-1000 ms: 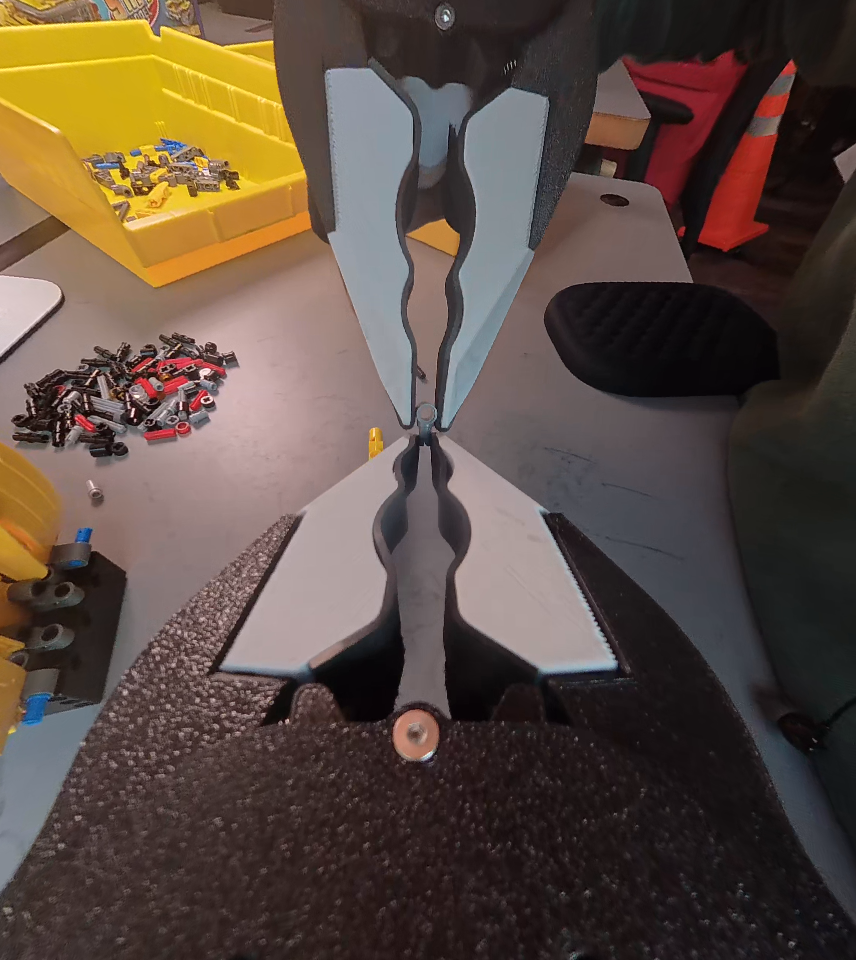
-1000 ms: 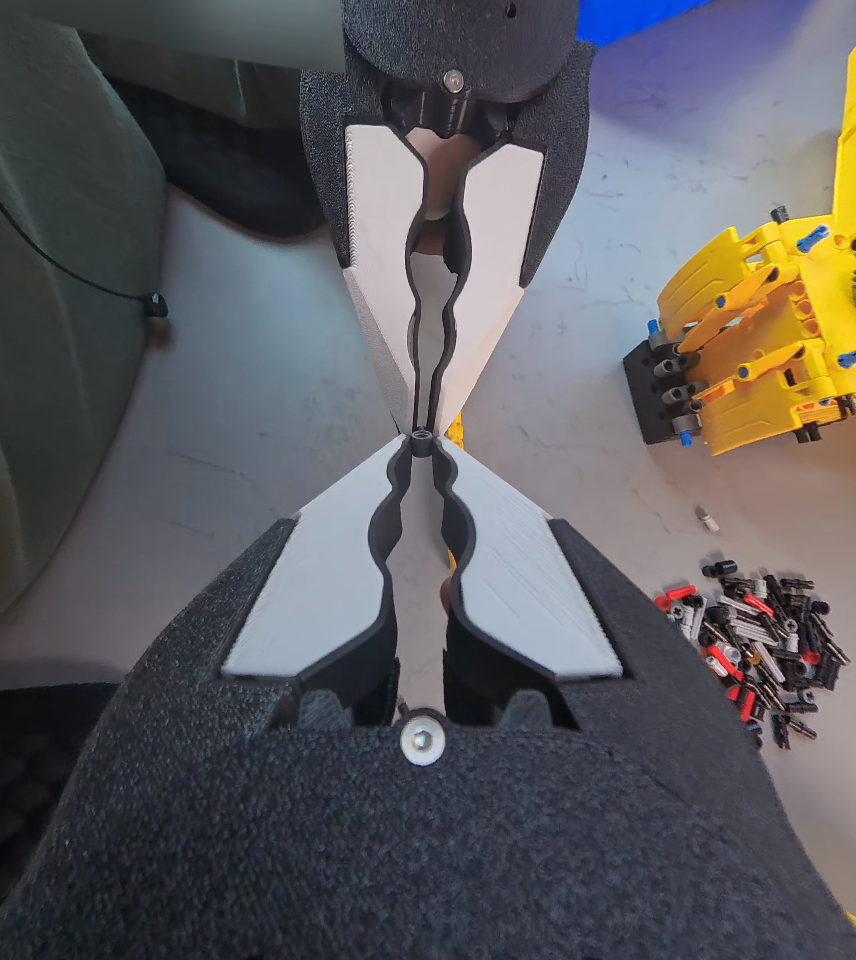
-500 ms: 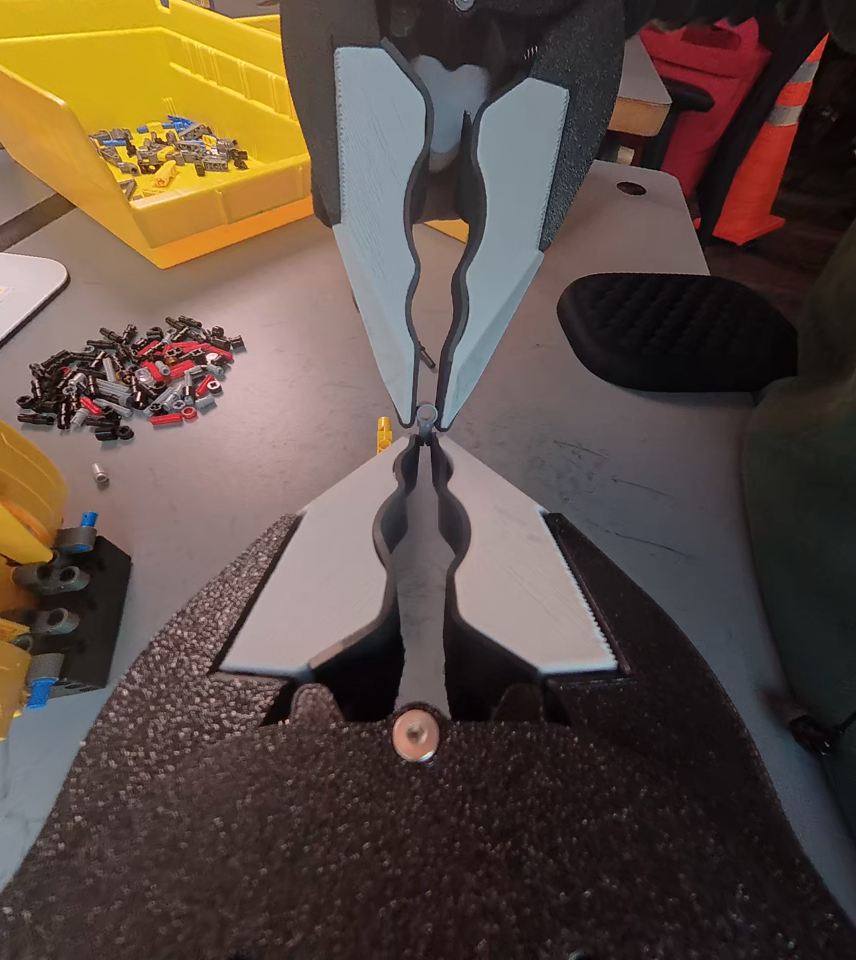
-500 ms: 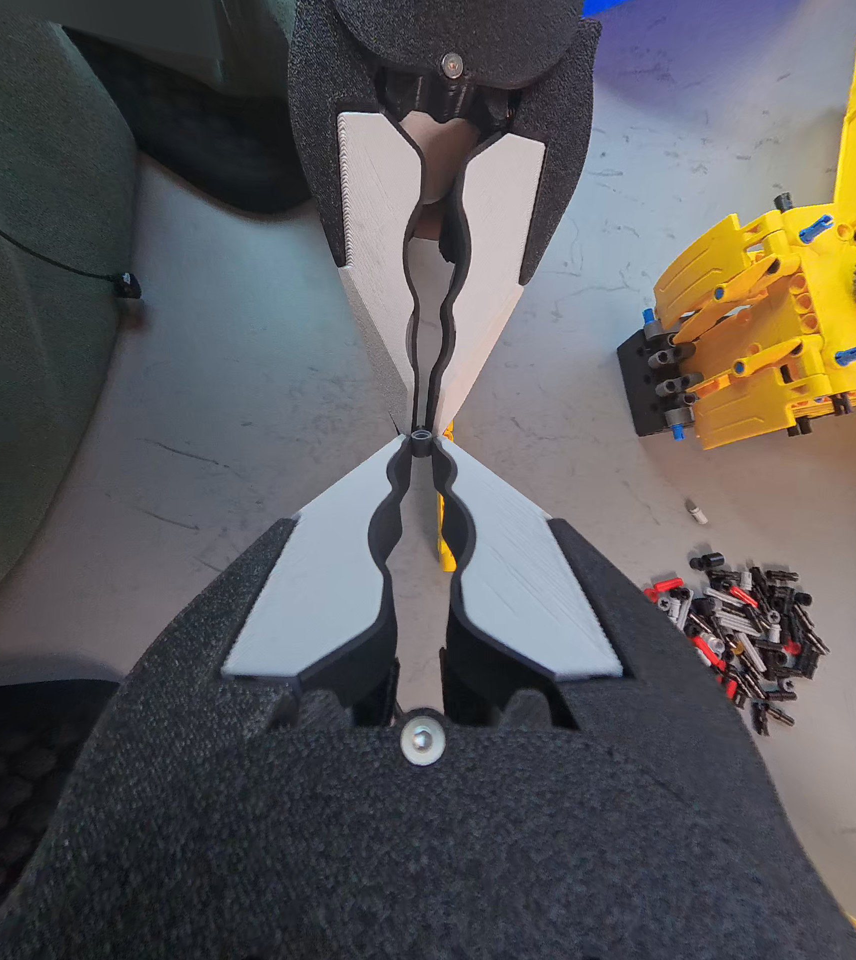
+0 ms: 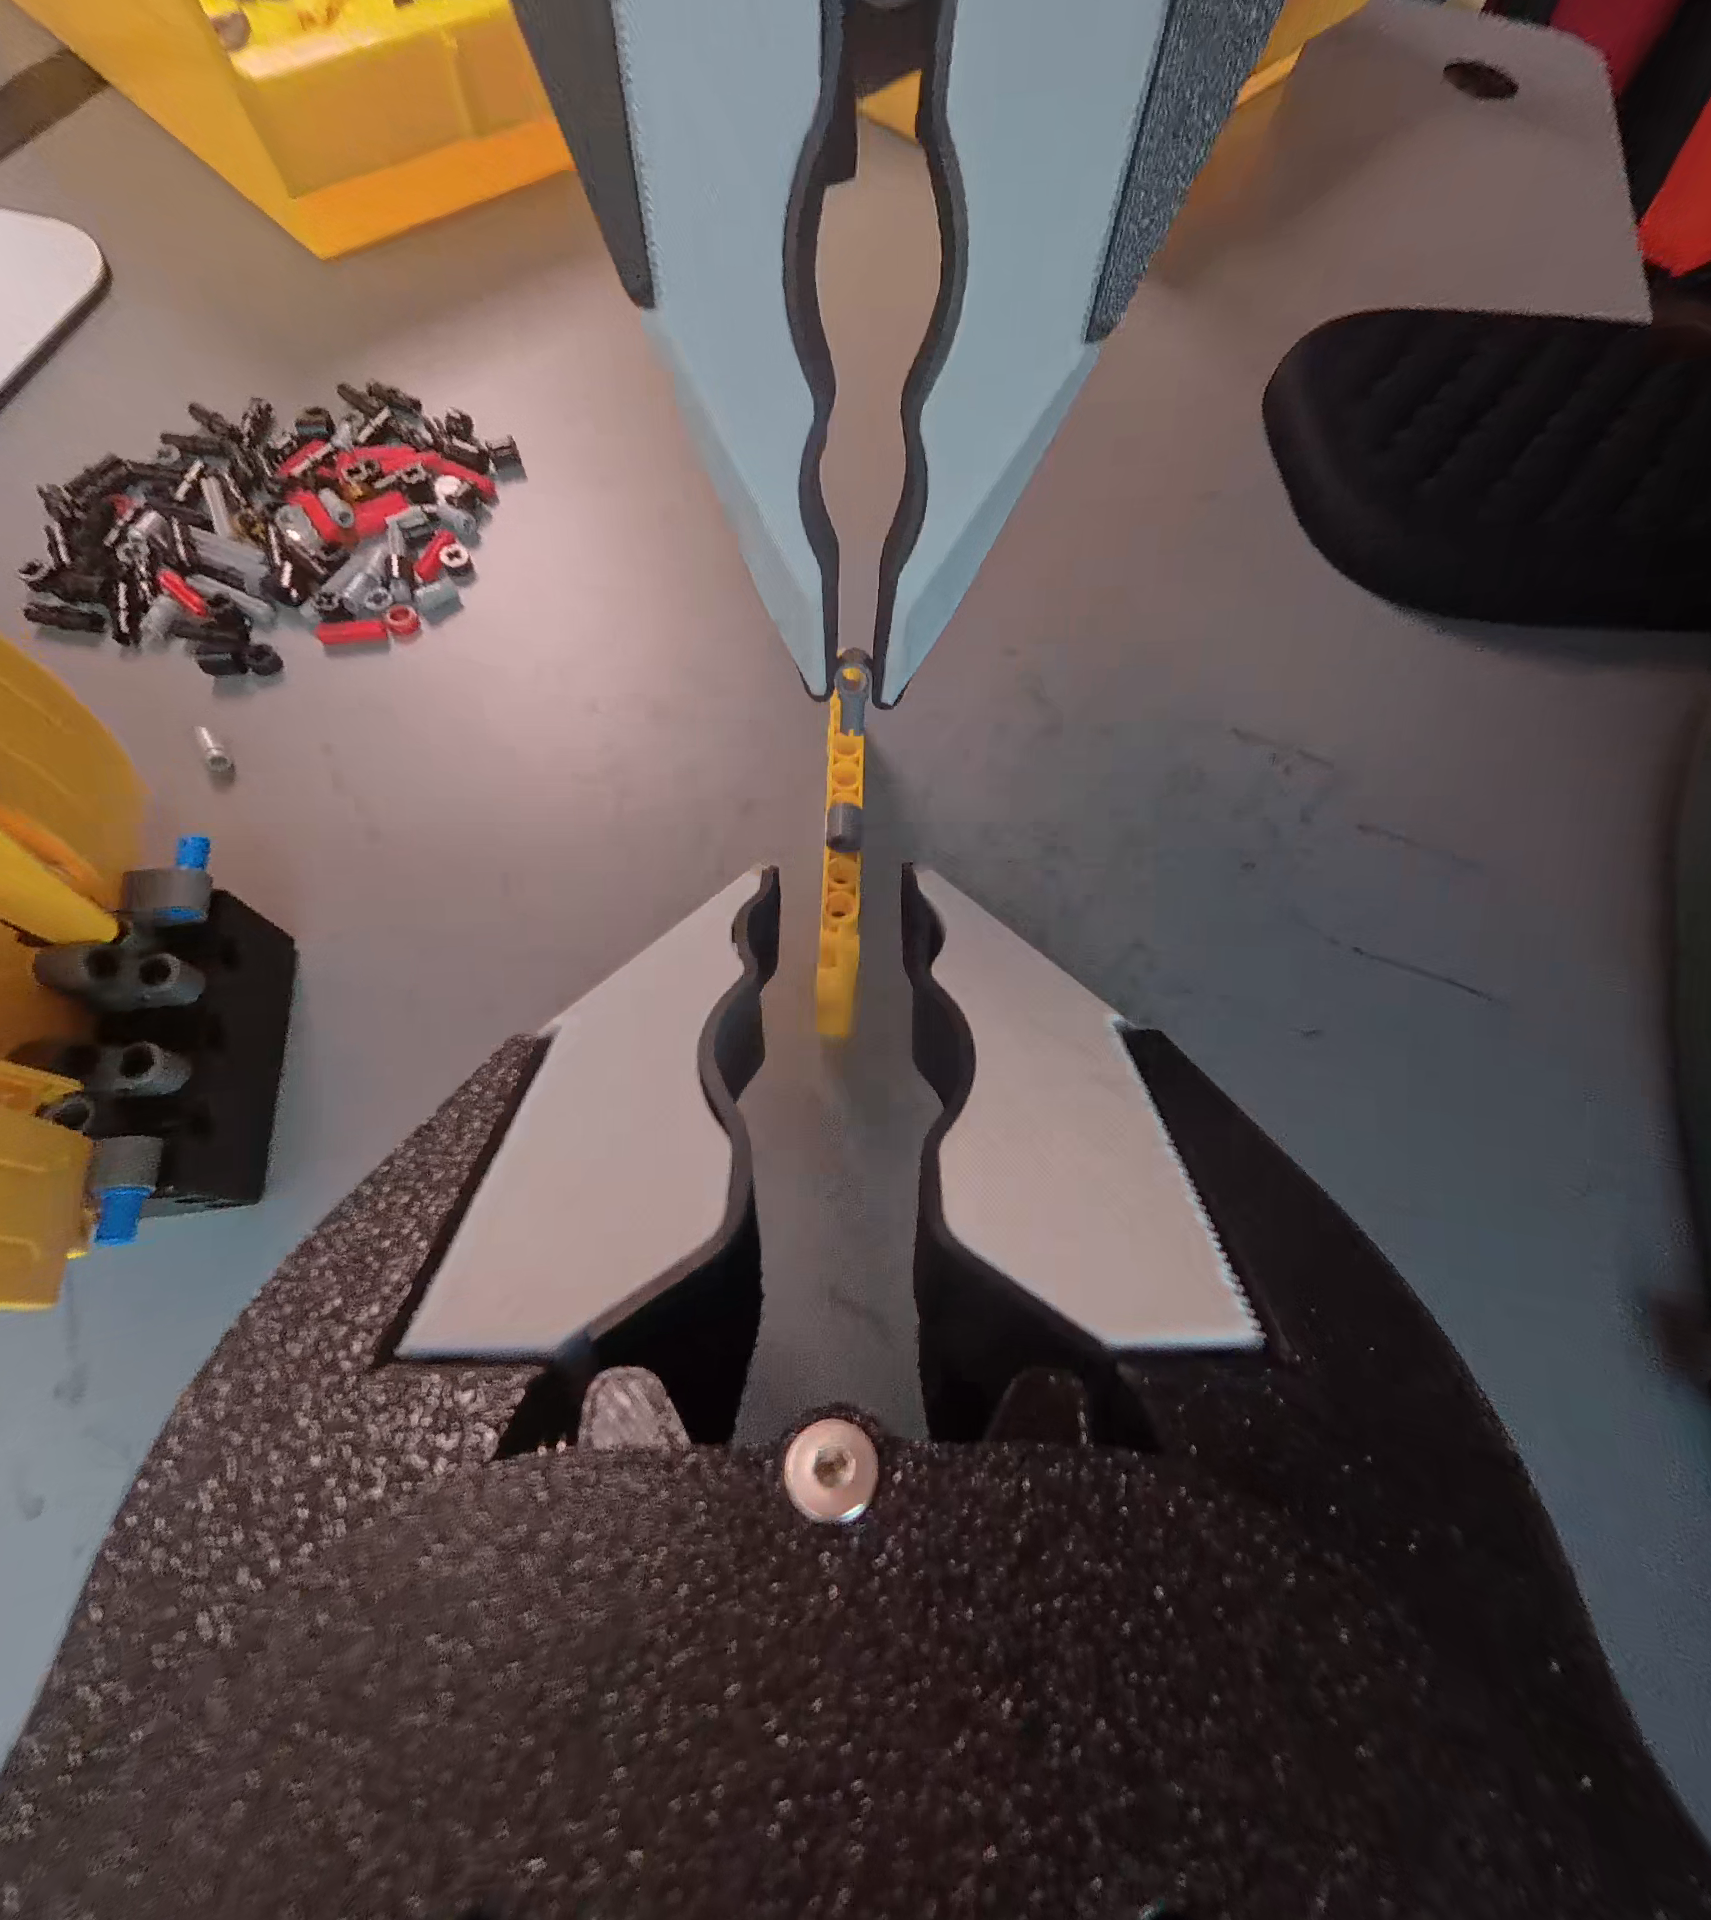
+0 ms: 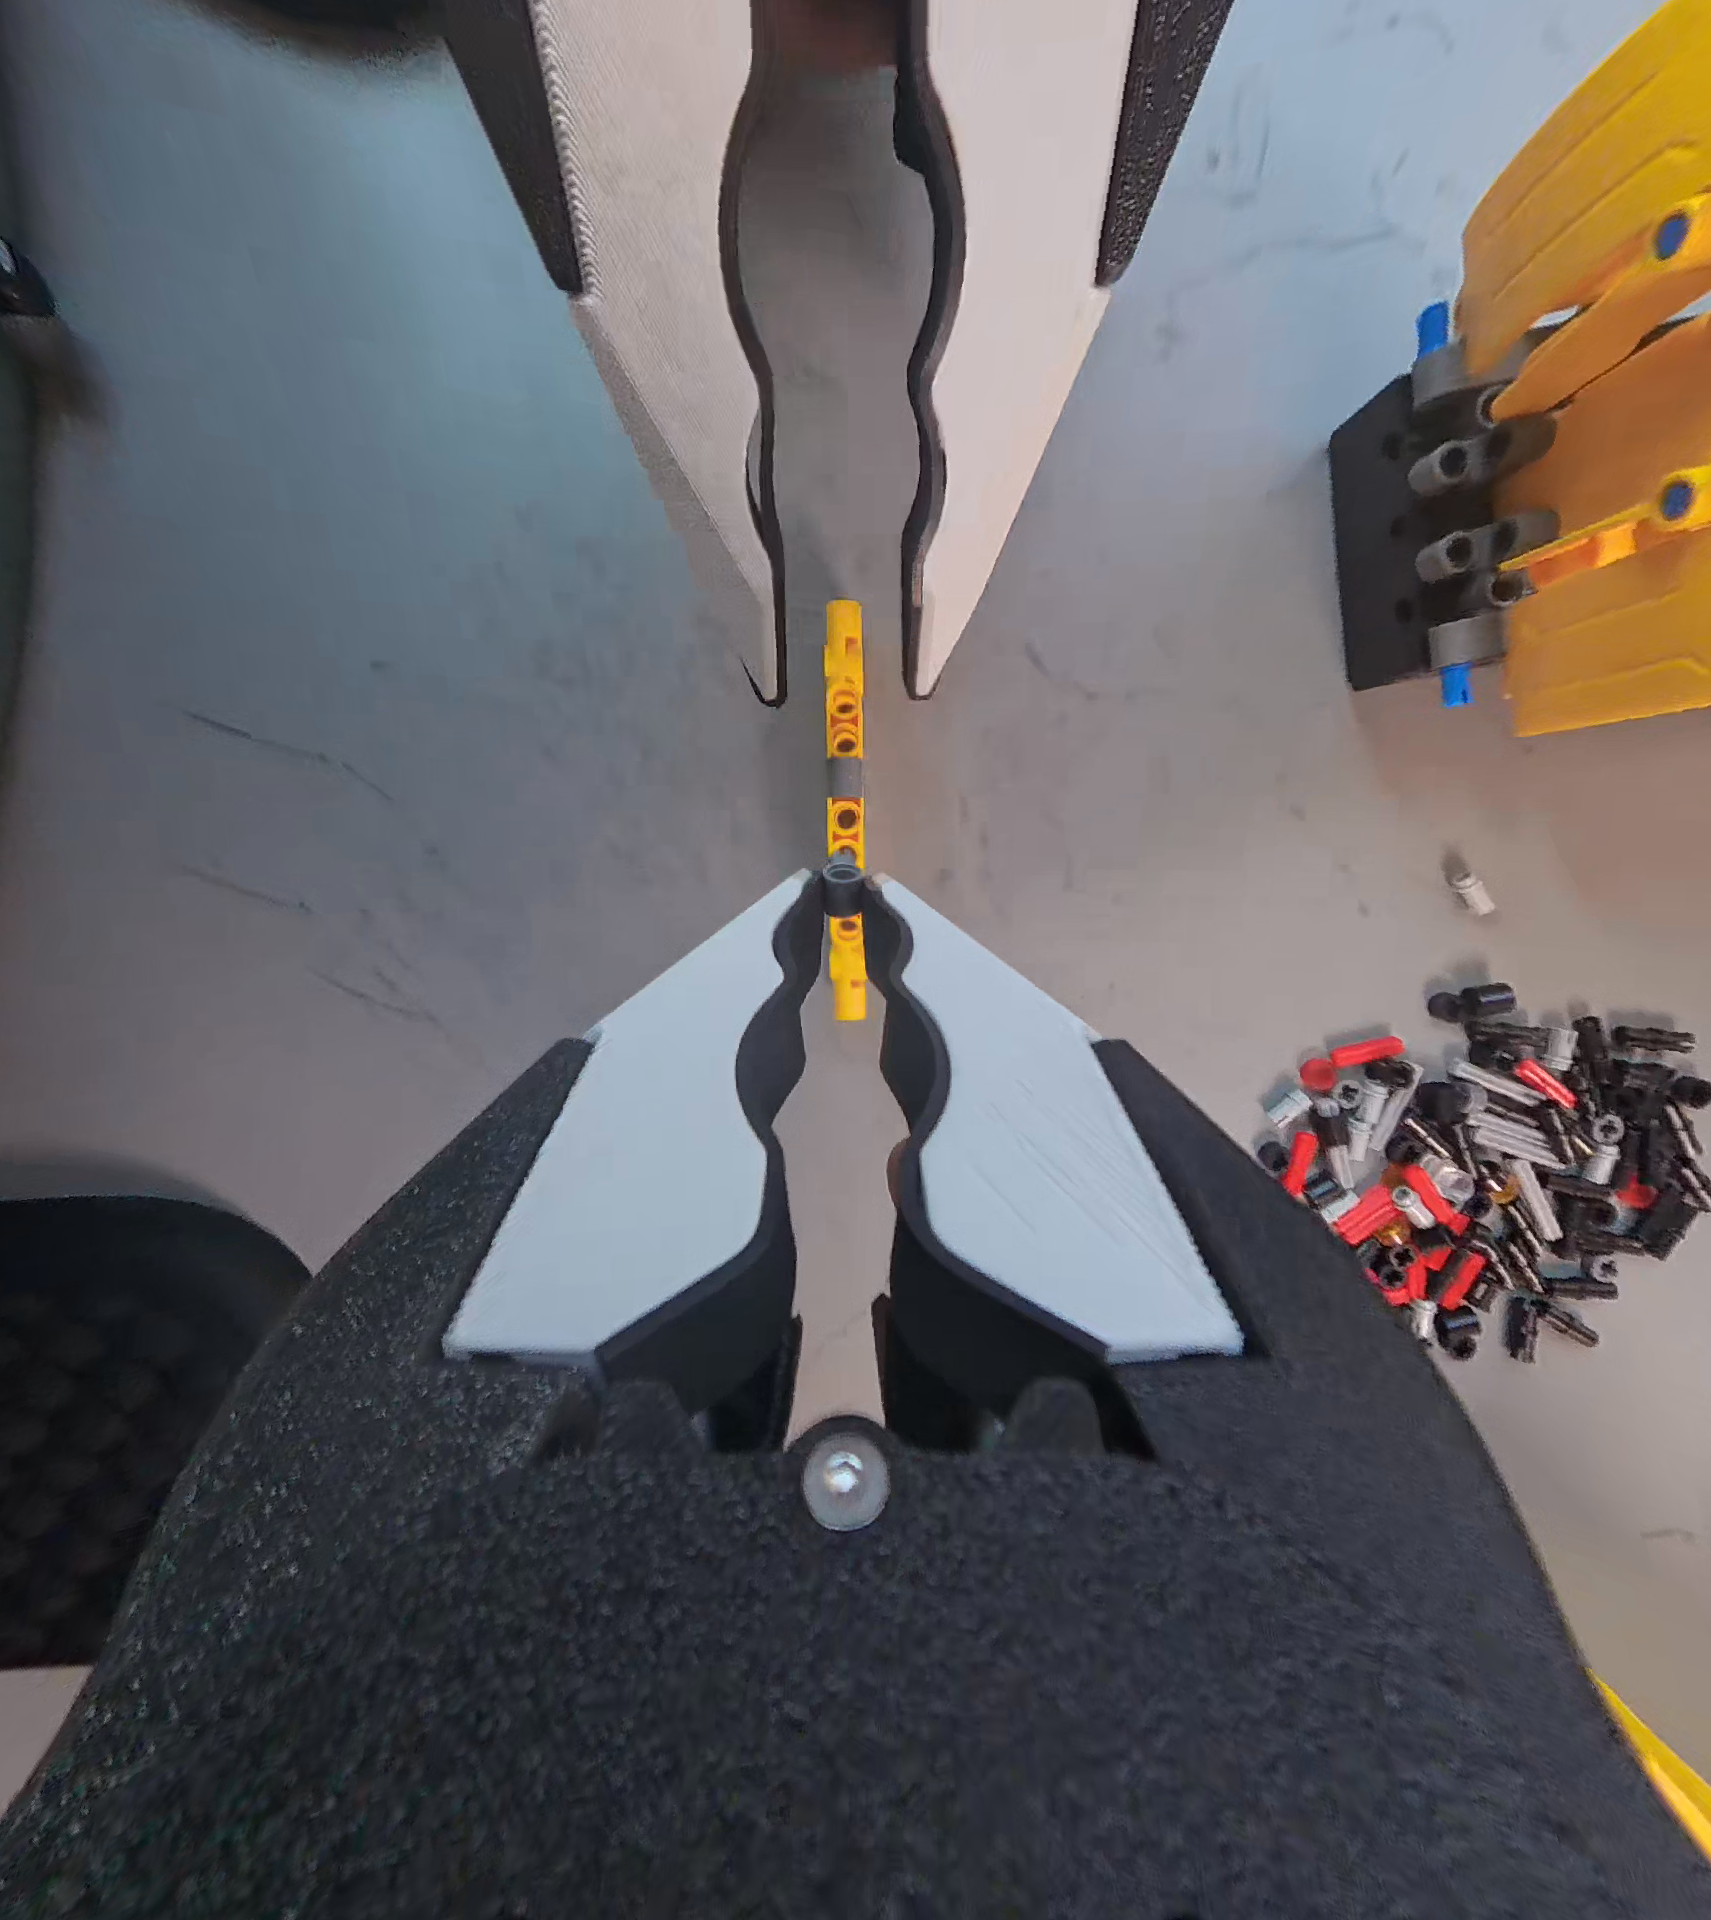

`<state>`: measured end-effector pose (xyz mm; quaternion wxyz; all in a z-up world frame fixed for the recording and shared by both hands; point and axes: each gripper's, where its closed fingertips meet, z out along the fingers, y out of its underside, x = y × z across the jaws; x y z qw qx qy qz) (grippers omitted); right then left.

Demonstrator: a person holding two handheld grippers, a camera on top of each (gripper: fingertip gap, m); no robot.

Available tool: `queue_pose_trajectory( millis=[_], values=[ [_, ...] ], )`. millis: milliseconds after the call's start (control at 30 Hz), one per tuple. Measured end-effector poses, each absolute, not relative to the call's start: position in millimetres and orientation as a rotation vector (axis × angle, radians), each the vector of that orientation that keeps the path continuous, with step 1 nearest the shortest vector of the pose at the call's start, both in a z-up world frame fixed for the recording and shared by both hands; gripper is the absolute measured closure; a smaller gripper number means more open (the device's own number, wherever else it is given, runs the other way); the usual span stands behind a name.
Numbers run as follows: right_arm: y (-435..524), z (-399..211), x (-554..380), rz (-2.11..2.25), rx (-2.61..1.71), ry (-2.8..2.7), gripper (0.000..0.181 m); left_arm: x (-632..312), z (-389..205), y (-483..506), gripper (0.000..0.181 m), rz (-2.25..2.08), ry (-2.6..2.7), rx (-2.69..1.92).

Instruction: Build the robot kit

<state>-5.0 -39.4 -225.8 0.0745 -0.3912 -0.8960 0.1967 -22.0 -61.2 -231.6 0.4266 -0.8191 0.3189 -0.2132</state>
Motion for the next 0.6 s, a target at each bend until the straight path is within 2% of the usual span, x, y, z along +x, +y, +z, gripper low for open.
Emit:
queue_pose_trajectory(
  millis=[167,267,600],
  values=[
    [-39,-240,-5,0.496,-1.199,-2.780,0.175,-23,-254,-60,0.162,-0.461,0.842,-2.131],
    [-40,-241,-6,0.455,-1.205,-2.807,0.175,-22,-258,-59,0.173,-0.447,0.855,-2.148],
    [-39,-243,-6,0.281,-1.191,-2.879,0.175,-21,-258,-58,0.174,-0.457,0.843,-2.153]
  ],
)
